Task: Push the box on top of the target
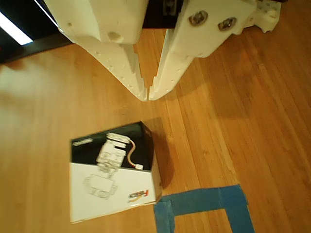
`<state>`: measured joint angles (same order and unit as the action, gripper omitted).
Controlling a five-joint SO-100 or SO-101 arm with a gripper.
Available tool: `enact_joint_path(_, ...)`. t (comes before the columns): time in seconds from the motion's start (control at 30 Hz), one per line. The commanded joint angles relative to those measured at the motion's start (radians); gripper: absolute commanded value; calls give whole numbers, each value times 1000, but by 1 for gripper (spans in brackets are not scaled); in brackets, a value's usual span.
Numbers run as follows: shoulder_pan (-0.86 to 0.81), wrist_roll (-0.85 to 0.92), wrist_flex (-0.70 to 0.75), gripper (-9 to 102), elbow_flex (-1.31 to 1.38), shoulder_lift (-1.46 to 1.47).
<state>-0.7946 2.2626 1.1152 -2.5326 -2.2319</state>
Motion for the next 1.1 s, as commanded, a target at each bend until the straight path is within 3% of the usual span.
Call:
enact_joint_path(0.0, -11, -8, -41, 0, 52, 69)
enact_joint_path(0.53, -140, 114, -127, 0, 172, 270)
enact_joint_path(1.07, -101, 225, -229, 0, 259, 433)
